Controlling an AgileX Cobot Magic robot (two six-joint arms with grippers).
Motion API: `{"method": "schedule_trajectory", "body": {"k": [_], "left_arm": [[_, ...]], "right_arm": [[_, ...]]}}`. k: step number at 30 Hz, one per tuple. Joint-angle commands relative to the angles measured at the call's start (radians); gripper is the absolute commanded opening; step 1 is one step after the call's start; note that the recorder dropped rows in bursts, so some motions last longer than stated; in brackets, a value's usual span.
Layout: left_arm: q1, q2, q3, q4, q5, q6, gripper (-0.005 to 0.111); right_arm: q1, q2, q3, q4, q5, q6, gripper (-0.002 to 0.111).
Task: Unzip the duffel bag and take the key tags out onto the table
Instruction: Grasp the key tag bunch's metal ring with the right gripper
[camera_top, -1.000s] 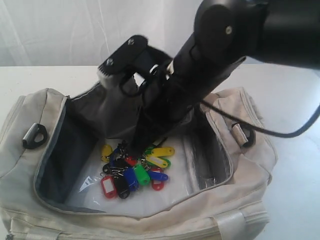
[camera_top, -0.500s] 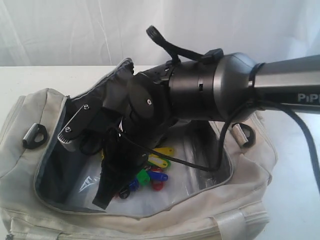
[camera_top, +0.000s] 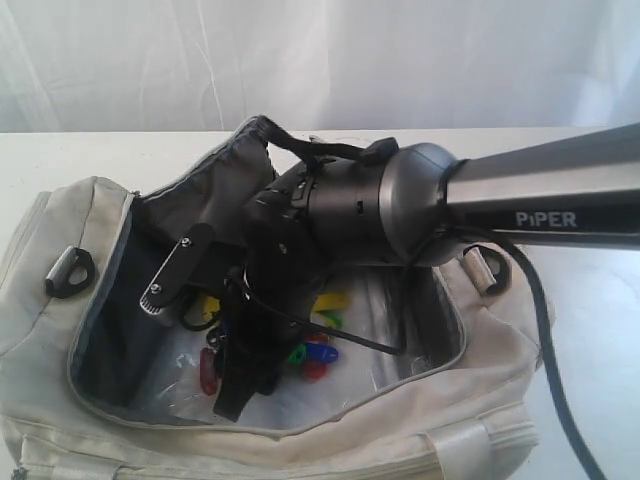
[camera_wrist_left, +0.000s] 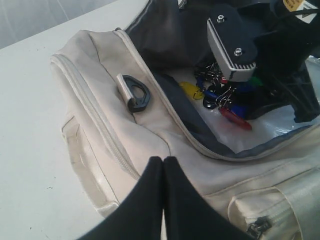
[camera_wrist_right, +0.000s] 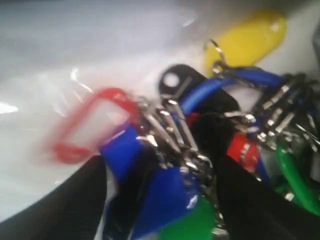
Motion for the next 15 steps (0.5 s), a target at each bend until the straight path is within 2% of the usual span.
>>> {"method": "schedule_trajectory", "body": {"k": [1, 4, 8, 15], "left_arm": [[-0.006, -0.006, 0.007, 0.0, 0.0, -0.012, 0.0], [-0.006, -0.006, 0.007, 0.0, 0.0, -0.012, 0.0], [-0.006, -0.006, 0.007, 0.0, 0.0, -0.012, 0.0], [-0.006, -0.006, 0.007, 0.0, 0.0, -0.012, 0.0]], "right_arm": [[-0.004, 0.027, -0.002, -0.218, 0.043, 0.183, 0.065], [-0.004, 0.027, -0.002, -0.269, 0.052, 0.226, 0.063], [-0.004, 0.029, -0.002, -0.26, 0.051, 0.228, 0.052], [-0.002, 0.044, -0.002, -0.119, 0.058, 0.161, 0.036]]}}
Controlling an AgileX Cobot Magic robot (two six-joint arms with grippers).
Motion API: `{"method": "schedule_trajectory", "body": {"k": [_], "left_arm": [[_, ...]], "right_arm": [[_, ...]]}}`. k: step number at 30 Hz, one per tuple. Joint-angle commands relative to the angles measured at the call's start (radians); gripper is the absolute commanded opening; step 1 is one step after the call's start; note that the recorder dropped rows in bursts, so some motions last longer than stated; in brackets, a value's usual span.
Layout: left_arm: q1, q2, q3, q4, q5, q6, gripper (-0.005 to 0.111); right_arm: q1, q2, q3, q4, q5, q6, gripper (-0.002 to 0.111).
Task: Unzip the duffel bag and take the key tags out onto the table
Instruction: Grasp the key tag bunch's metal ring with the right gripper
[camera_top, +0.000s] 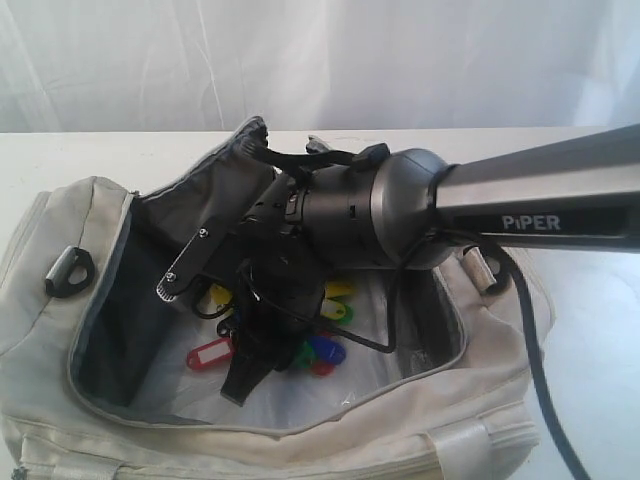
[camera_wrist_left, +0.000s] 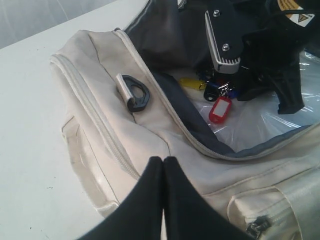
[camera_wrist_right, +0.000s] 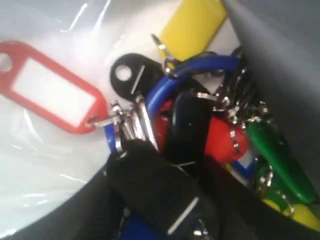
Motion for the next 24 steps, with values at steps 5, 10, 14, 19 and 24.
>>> {"method": "schedule_trajectory", "body": {"k": [5, 10, 14, 19, 24], "left_arm": [[-0.006, -0.006, 0.007, 0.0, 0.0, -0.012, 0.0], [-0.006, -0.006, 0.007, 0.0, 0.0, -0.012, 0.0], [-0.006, -0.006, 0.007, 0.0, 0.0, -0.012, 0.0], [-0.006, -0.006, 0.007, 0.0, 0.0, -0.012, 0.0], [-0.006, -0.006, 0.007, 0.0, 0.0, -0.012, 0.0]], "right_arm": [[-0.004, 0.04, 0.004, 0.212, 0.11, -0.255, 0.025], [-0.004, 0.042, 0.004, 0.255, 0.135, -0.311, 0.015], [-0.004, 0.04, 0.002, 0.255, 0.135, -0.311, 0.0], [-0.004, 0.006, -0.028, 0.255, 0.141, -0.311, 0.0], [-0.004, -0.064, -0.067, 0.255, 0.135, -0.311, 0.0]]}}
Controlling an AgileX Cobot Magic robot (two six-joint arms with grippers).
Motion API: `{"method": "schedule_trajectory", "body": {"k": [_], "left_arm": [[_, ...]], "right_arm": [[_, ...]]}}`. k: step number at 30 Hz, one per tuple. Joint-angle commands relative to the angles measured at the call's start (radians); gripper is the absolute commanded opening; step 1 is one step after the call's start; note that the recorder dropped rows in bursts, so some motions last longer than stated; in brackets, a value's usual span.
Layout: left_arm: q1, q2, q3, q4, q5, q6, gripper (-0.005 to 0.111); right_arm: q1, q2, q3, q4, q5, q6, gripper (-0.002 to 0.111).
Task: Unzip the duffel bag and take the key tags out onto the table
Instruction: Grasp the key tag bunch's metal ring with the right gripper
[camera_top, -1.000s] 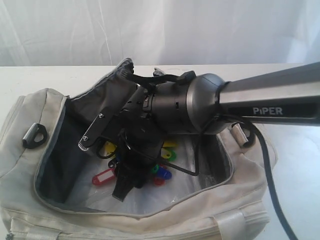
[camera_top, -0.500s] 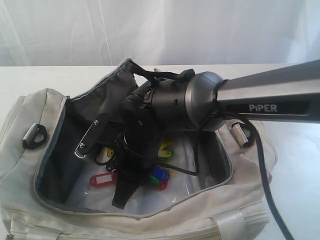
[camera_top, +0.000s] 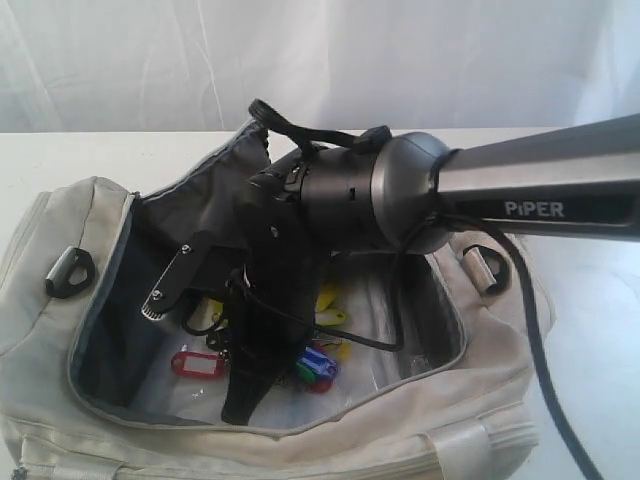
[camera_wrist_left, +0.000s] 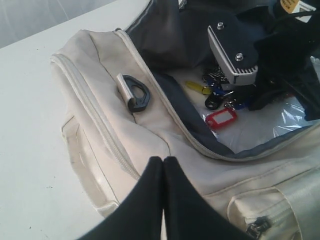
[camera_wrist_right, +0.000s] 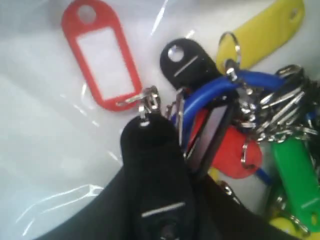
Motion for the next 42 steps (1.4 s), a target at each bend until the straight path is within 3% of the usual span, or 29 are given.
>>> {"method": "schedule_trajectory", "body": {"k": [1, 20, 32, 35, 39, 42], "left_arm": [[-0.006, -0.006, 0.007, 0.0, 0.0, -0.01, 0.0], [-0.006, -0.006, 0.007, 0.0, 0.0, -0.01, 0.0], [-0.006, -0.006, 0.007, 0.0, 0.0, -0.01, 0.0], [-0.006, -0.006, 0.007, 0.0, 0.0, -0.01, 0.0], [-0.006, -0.006, 0.007, 0.0, 0.0, -0.01, 0.0], [-0.006, -0.006, 0.007, 0.0, 0.0, -0.01, 0.0]], "right_arm": [[0.0, -0.062, -0.033, 0.018, 0.018, -0.007, 0.0], [0.0, -0.15, -0.056, 0.059, -0.033, -0.007, 0.0], [-0.002, -0.037, -0.056, 0.048, -0.178, 0.068, 0.001], [-0.002, -0.007, -0.056, 0.048, -0.176, 0.076, 0.013], [-0.002, 0.017, -0.056, 0.051, -0.137, 0.079, 0.045], [-0.002, 0.023, -0.056, 0.055, -0.11, 0.079, 0.063]]}}
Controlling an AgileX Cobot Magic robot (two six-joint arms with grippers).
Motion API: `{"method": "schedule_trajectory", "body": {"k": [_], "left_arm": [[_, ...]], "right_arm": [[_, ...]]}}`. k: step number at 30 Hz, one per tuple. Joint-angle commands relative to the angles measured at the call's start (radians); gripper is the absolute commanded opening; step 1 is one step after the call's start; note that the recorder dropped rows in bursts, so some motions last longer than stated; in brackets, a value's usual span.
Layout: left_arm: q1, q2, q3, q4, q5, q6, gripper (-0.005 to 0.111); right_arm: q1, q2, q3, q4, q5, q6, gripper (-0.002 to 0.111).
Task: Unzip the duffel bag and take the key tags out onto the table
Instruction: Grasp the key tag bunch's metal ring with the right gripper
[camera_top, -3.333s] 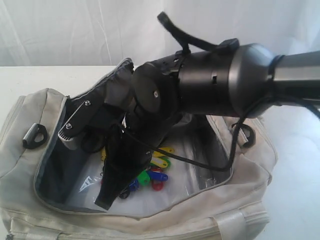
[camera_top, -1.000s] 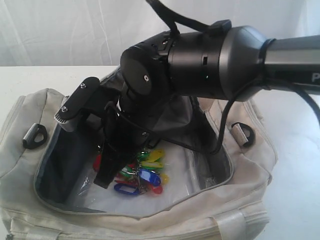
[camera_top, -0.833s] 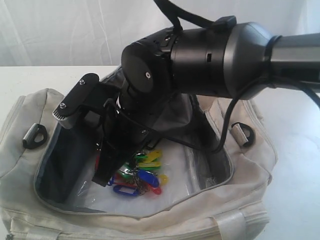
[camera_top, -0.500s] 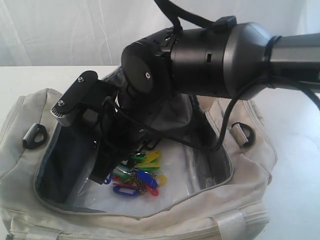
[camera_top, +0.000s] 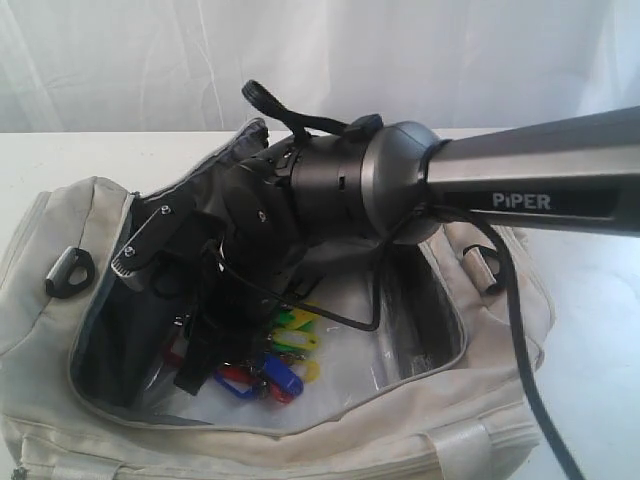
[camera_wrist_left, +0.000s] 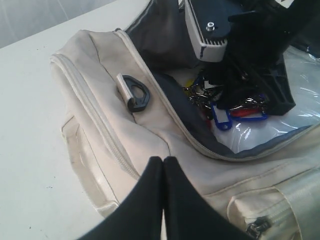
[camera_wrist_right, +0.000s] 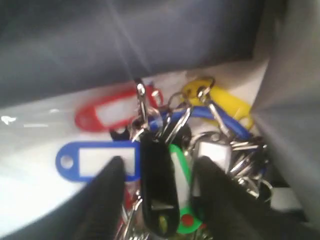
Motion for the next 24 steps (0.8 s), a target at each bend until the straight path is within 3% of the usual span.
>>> {"method": "schedule_trajectory", "body": {"k": [1, 10, 13, 14, 15, 16, 24], "left_arm": [[-0.006, -0.006, 0.007, 0.0, 0.0, -0.01, 0.0], [-0.006, -0.006, 0.007, 0.0, 0.0, -0.01, 0.0], [-0.006, -0.006, 0.007, 0.0, 0.0, -0.01, 0.0], [-0.006, -0.006, 0.007, 0.0, 0.0, -0.01, 0.0], [-0.006, -0.006, 0.007, 0.0, -0.002, -0.01, 0.0], [-0.006, -0.006, 0.007, 0.0, -0.002, -0.01, 0.0], [-0.006, -0.006, 0.007, 0.0, -0.002, -0.01, 0.0]], "right_arm": [[-0.002, 0.007, -0.006, 0.007, 0.043, 0.008, 0.065], [0.0, 0.103, -0.006, 0.026, 0.083, 0.008, 0.064], [0.0, 0.119, -0.006, 0.015, 0.13, 0.002, 0.043], [0.0, 0.124, -0.006, 0.008, 0.154, 0.002, 0.031], [0.0, 0.126, -0.006, -0.01, 0.201, 0.002, 0.008], [0.0, 0.126, -0.006, -0.015, 0.22, 0.002, 0.0], [0.0, -0.015, -0.06, -0.043, 0.264, 0.021, 0.0]]}}
